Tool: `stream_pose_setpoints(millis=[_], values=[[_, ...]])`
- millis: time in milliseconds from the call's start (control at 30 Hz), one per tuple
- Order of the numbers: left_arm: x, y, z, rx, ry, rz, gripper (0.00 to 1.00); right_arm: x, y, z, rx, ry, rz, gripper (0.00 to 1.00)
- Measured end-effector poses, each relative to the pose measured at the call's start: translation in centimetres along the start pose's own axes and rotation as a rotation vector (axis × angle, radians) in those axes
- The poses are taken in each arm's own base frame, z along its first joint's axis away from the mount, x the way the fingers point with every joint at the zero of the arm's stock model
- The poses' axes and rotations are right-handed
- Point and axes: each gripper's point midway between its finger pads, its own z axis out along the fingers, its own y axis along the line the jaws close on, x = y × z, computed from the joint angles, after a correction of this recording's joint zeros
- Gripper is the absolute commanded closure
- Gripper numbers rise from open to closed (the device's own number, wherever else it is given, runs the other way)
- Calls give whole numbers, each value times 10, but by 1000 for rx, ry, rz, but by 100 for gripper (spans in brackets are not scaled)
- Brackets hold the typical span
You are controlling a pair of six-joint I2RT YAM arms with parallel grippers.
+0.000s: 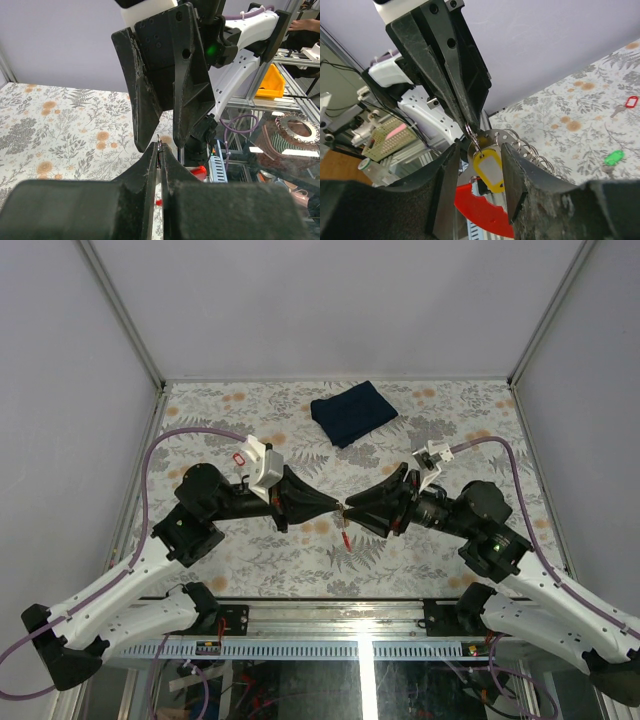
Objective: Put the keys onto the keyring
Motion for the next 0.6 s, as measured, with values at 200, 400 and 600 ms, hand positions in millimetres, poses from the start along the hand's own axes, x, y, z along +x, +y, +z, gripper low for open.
stream_pose_setpoints(millis=[200,400,600], values=[[-2,0,0,0,-8,7,100,-6,7,2,-31,-45,63,70],[-2,0,0,0,-9,7,100,-10,10,2,-47,-64,86,83],[-3,0,0,0,-9,7,100,-7,9,2,-44,-62,98,96]])
